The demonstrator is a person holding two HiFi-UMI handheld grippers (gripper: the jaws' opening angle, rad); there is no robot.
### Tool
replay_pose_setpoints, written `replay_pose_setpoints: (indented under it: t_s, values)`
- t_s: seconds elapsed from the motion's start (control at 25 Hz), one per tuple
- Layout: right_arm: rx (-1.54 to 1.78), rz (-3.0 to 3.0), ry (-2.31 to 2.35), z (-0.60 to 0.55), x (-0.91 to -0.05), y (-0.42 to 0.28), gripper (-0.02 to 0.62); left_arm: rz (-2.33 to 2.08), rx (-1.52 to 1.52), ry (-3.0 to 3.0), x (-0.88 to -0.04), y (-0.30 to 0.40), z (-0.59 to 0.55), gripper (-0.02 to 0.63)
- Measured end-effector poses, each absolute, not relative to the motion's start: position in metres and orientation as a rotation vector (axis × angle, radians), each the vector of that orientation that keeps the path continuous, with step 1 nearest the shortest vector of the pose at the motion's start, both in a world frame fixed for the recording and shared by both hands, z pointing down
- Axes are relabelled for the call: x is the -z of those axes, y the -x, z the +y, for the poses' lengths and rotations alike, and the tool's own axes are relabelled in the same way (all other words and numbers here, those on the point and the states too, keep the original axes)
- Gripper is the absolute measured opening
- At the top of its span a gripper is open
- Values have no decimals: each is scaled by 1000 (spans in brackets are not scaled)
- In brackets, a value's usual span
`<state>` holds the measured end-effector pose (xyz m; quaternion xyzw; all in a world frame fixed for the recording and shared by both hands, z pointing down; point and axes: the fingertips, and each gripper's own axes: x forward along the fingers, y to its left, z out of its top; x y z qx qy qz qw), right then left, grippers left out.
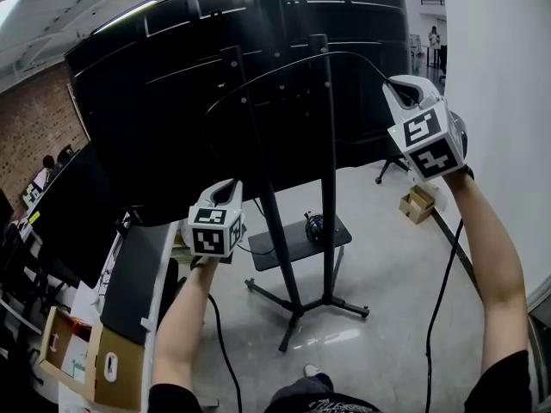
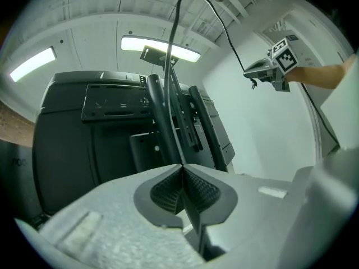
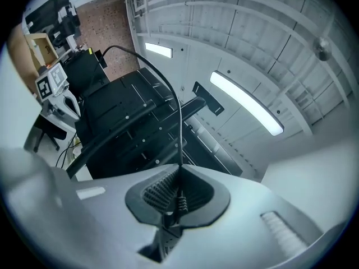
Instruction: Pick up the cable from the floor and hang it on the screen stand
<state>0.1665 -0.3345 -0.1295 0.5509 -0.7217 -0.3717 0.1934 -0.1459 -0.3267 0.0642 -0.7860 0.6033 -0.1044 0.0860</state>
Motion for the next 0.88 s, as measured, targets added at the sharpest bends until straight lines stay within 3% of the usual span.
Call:
replay_pose_setpoints:
  t_s: [0.88]
  values:
    - [956, -2151, -1554, -476, 167, -146, 17, 1815, 357, 2430, 49, 197, -415, 9]
